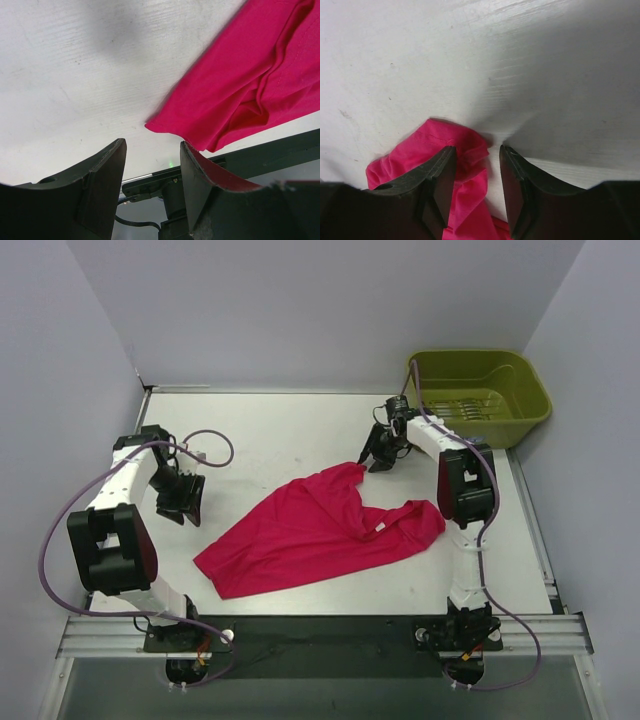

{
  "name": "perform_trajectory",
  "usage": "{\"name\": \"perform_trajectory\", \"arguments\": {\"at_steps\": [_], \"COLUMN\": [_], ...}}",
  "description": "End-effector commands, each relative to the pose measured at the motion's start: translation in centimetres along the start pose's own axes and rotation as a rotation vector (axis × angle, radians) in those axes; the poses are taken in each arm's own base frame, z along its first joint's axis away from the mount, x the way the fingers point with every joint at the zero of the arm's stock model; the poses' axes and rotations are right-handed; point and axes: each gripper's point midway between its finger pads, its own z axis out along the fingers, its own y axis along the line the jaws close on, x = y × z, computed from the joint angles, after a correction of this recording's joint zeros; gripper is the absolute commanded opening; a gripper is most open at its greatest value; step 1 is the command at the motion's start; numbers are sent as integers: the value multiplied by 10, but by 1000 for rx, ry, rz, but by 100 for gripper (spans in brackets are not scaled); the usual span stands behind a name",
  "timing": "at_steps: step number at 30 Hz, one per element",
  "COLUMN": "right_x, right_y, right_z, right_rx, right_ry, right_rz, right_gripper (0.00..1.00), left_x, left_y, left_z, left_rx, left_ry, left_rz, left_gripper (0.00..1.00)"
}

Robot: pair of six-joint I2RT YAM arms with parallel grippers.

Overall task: Roll the t-shirts
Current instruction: Flatten out the T-shirt at the center of the board.

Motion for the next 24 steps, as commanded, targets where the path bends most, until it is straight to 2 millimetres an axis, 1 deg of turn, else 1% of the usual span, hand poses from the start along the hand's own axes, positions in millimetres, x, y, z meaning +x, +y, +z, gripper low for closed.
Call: {"name": "perform_trajectory", "arguments": {"at_steps": [1,4,7,12,15,17,21,23,24], "right_x": [30,33,31,21,14,10,3,-3,-11], "right_y": [5,5,2,-5,-7,-8,-12,-7,-2], "right_z": [16,18,21,22,24,26,31,33,32], "right_rx": [-14,-9,9,33,32,36,45,26,8], "right_ry": [105,109,100,70,55,45,25,7,-14], "right_rz": [50,44,42,74,76,67,47,17,-1], "right_gripper": [40,38,35,40,39,36,28,26,23], "left_x": [-8,-8,-8,-6,-5,-5,-4,-4,-4], "left_y": [1,1,1,1,2,2,3,4,4], "left_z": [-4,-5,-5,-4,-4,-3,-3,-3,-3], "left_rx": [-9,-11,-12,-15,-17,-18,-22,-25,-24], "left_ry": [-20,-23,-22,-19,-16,-13,-10,-9,-8], "left_rz": [3,4,4,2,1,4,2,5,5], "left_gripper": [58,58,58,57,58,58,58,58,58]}}
